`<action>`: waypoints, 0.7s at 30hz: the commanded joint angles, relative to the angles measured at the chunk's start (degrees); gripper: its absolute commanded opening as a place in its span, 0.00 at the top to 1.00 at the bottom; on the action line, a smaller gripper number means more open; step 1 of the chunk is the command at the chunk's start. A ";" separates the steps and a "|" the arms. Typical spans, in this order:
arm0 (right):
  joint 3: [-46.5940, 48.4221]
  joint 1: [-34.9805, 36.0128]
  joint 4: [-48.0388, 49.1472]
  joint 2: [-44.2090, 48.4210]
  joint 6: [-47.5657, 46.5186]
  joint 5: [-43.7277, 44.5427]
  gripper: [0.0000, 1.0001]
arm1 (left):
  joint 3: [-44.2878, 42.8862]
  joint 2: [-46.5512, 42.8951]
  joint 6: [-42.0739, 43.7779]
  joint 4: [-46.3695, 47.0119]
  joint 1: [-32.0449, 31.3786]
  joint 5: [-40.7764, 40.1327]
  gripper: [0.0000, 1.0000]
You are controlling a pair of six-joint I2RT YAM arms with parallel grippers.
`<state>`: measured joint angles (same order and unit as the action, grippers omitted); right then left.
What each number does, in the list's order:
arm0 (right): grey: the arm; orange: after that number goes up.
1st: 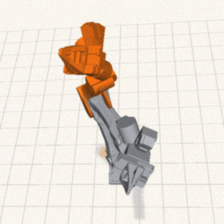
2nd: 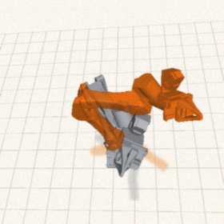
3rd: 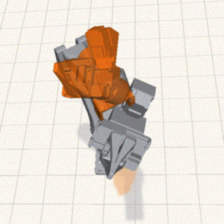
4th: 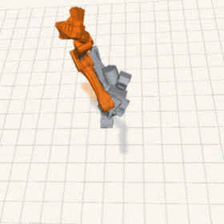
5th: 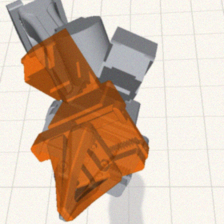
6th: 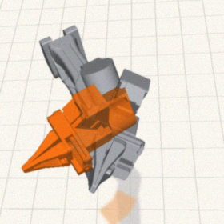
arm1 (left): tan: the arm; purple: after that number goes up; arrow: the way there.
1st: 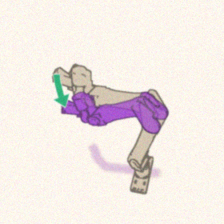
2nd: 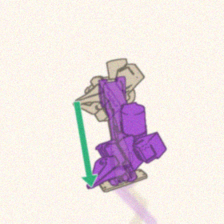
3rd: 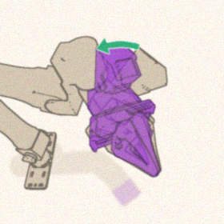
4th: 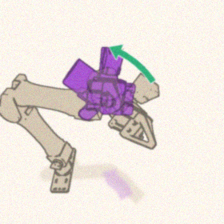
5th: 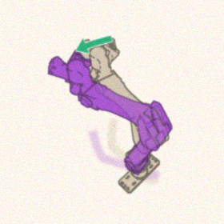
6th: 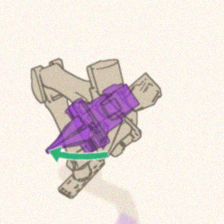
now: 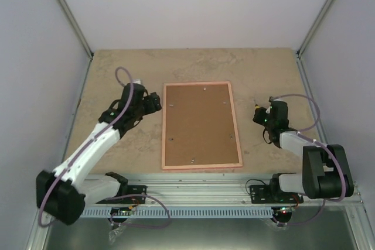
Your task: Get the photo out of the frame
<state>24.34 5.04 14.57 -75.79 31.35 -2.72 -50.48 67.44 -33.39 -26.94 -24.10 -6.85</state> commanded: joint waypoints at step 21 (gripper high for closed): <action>-3.59 -6.71 1.22 0.69 4.40 -0.71 0.66 | 24.55 -19.07 -6.88 20.37 0.28 1.07 0.00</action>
<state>21.10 -1.30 17.61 -76.99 36.25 -5.23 -27.16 48.14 -39.46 -11.88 -24.08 -6.87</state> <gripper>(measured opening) 0.314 0.997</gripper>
